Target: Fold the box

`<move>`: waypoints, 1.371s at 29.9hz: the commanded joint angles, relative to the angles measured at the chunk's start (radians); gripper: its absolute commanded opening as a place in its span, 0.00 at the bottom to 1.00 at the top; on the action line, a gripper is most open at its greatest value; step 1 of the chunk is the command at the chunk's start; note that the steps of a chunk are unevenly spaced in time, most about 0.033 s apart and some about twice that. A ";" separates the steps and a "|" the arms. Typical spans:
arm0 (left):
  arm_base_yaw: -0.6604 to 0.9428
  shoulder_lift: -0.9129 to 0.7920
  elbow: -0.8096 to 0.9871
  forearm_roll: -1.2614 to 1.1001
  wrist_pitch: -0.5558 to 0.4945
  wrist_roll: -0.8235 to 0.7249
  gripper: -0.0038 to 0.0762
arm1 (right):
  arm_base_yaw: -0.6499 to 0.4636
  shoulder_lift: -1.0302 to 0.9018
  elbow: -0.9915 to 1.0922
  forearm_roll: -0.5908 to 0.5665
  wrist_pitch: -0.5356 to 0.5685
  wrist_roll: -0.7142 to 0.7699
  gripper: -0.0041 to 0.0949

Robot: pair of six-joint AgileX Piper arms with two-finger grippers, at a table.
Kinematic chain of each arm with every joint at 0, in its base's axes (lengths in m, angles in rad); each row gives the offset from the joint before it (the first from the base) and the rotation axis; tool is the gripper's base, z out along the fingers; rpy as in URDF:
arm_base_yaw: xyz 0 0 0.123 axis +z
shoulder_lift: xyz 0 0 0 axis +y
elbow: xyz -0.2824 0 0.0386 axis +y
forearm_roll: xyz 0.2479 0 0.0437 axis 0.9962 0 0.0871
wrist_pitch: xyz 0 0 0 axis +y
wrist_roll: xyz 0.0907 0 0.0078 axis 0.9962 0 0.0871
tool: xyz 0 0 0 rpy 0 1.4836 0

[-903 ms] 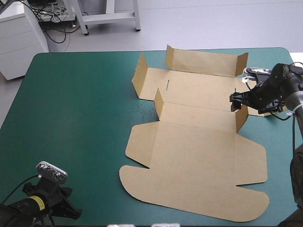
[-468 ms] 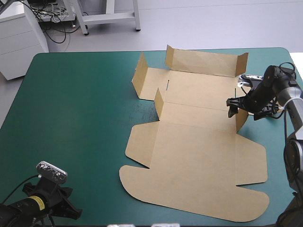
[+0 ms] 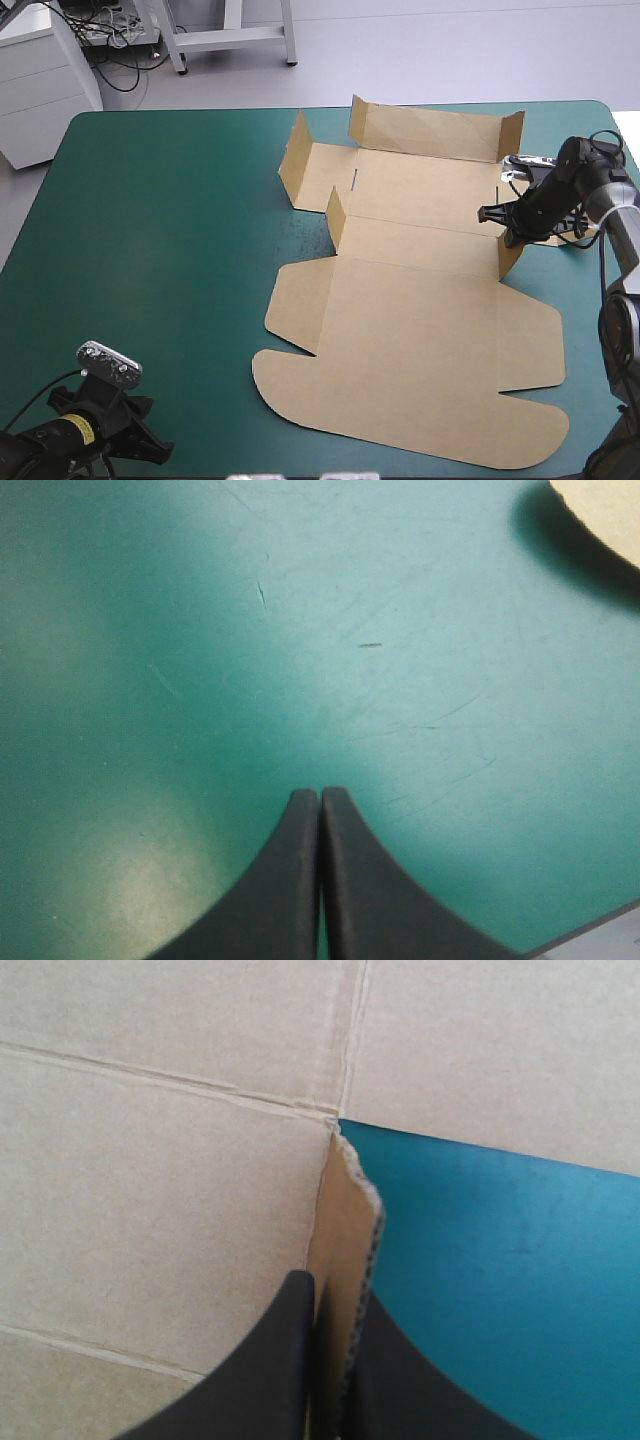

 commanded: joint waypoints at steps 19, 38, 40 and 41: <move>-0.004 0.007 -0.024 -0.005 -0.040 -0.003 0.01 | 0.022 -0.045 -0.275 0.060 0.056 -0.300 0.02; -0.004 0.007 -0.024 -0.005 -0.040 -0.003 0.01 | 0.256 -0.015 -0.351 0.059 -0.152 -0.797 0.02; -0.004 0.007 -0.024 -0.005 -0.040 -0.003 0.01 | 0.276 -0.009 -0.352 0.085 -0.161 -0.869 0.02; -0.004 0.007 -0.024 -0.005 -0.040 -0.003 0.01 | 0.285 -0.005 -0.355 0.104 -0.166 -0.910 0.02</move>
